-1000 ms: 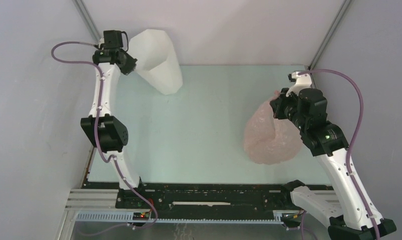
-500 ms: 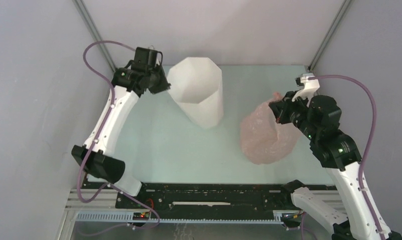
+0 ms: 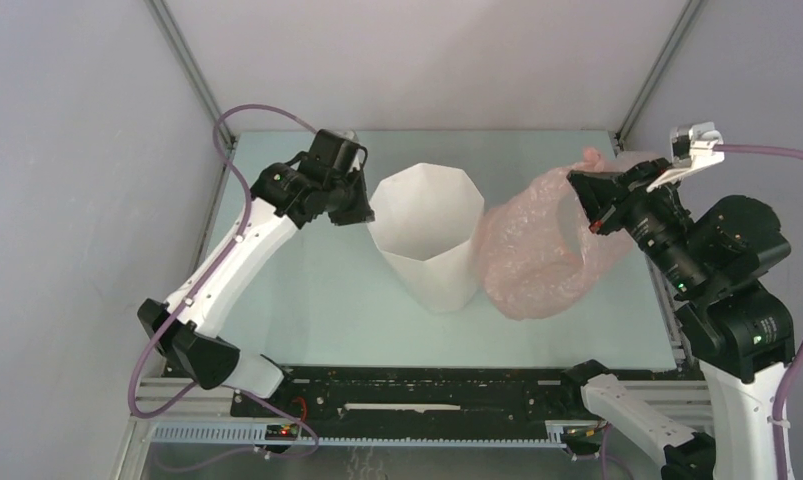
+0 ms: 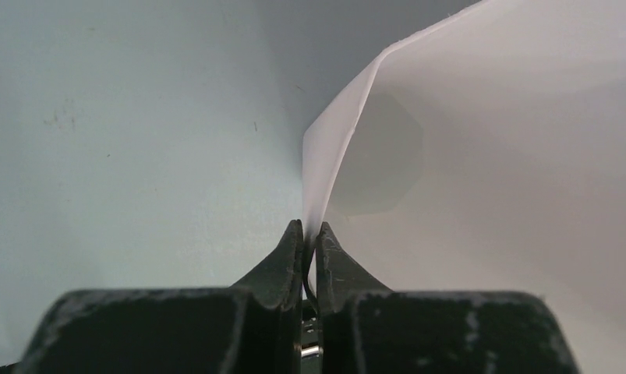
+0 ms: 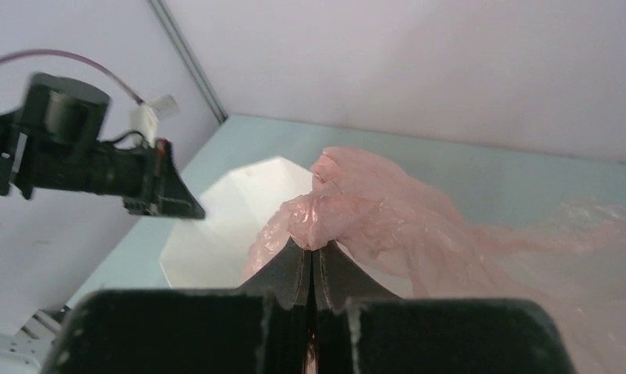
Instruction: Put the trash bags into the trash bin
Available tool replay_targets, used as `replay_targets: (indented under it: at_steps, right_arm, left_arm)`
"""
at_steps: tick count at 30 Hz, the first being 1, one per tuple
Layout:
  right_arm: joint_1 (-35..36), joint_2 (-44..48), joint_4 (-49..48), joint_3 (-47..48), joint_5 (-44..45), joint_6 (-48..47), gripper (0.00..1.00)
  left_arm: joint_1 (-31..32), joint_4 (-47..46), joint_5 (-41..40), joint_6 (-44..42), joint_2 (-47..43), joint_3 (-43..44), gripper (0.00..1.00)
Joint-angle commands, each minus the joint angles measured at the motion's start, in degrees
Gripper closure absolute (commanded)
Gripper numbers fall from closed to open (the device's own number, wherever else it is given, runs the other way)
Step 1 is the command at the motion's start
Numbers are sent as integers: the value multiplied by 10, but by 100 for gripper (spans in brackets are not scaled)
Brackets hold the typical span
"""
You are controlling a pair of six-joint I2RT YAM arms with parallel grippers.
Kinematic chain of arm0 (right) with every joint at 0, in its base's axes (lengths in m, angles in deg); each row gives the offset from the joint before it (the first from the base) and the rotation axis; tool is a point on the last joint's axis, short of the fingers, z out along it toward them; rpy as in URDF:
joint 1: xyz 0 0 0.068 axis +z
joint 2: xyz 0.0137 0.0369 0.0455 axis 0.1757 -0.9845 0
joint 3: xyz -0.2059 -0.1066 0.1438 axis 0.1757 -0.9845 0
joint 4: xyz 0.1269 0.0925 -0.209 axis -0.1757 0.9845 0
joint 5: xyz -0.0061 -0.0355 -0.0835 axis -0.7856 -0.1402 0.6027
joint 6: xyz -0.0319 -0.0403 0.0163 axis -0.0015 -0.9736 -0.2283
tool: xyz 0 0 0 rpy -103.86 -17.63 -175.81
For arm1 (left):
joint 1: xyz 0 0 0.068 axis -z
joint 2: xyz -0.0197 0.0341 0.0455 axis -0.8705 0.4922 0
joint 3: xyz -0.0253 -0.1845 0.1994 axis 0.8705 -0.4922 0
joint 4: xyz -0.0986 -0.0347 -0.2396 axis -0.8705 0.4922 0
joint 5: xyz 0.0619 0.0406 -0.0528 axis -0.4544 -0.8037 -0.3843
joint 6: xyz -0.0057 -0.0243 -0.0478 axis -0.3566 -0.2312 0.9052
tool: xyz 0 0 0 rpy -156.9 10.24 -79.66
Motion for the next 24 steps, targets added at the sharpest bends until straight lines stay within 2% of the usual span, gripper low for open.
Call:
replay_targets:
  at_steps: [1,5,7,14,16,21,24]
  right_arm:
    - [-2,-40,-7,71,-53,14,100]
    - [-2,-65,-5,156,-61,48,100]
    - [-2,-73,-26,184,-74,83,100]
    - [2,-124,-221,220,-230,257,100]
    - [16,-149,-272,231,-251,310,100]
    - [97,-206,-368,248,-234,368,100]
    - [126,-231,-399,245,-212,402,100]
  left_arm:
    - [21,-1,-2,29,-38,1,86]
    - [27,-12,7,29,-59,5,69]
    - [28,-17,16,29,-66,2,64]
    - [34,-31,32,34,-98,-5,45]
    - [34,-31,30,30,-119,-7,38]
    - [34,-30,26,14,-174,-21,21]
    - [34,-29,21,22,-216,-44,16]
